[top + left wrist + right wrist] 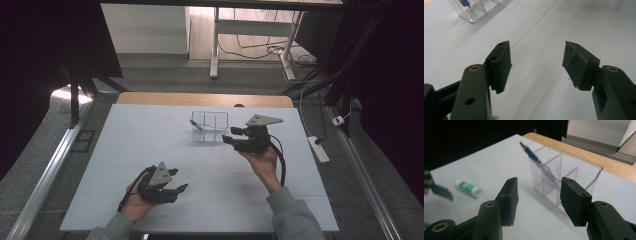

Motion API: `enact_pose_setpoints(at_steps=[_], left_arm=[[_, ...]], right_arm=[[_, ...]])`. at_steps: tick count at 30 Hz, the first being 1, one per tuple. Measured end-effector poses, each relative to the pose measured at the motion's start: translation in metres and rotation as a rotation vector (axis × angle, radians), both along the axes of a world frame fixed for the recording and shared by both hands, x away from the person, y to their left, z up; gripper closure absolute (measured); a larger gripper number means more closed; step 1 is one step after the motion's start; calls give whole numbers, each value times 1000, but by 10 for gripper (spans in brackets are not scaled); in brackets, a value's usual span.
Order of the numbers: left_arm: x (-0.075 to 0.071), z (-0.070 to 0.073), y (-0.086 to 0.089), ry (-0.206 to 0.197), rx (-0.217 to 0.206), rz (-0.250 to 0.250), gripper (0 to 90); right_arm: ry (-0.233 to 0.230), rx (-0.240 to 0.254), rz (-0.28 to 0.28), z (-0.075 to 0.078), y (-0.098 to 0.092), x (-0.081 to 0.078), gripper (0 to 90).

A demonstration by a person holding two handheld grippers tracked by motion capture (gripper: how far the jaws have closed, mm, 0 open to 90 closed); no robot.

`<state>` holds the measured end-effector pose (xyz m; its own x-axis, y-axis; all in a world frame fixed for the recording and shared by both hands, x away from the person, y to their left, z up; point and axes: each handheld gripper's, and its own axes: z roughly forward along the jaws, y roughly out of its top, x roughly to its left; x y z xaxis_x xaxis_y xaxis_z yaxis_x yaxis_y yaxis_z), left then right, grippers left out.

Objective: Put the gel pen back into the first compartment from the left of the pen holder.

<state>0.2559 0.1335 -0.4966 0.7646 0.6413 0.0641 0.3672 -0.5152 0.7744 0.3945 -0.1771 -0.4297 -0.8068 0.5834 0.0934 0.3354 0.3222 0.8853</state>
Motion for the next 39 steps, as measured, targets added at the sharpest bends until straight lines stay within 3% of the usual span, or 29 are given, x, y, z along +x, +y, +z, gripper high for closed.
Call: enact_pose_setpoints(at_steps=[8, 20, 24, 39], left_arm=[[2, -1, 4, 4, -2, 9, 391], [3, -2, 7, 11, -1, 15, 391], [3, -2, 7, 13, -4, 19, 390], [2, -2, 12, 16, -18, 22, 390]], right_arm=[[11, -46, -18, -17, -26, -26, 474], [19, -116, -58, -28, -54, -47, 466], [16, -151, -70, -29, -61, -48, 462], [61, -200, -98, -32, -71, -37, 444]])
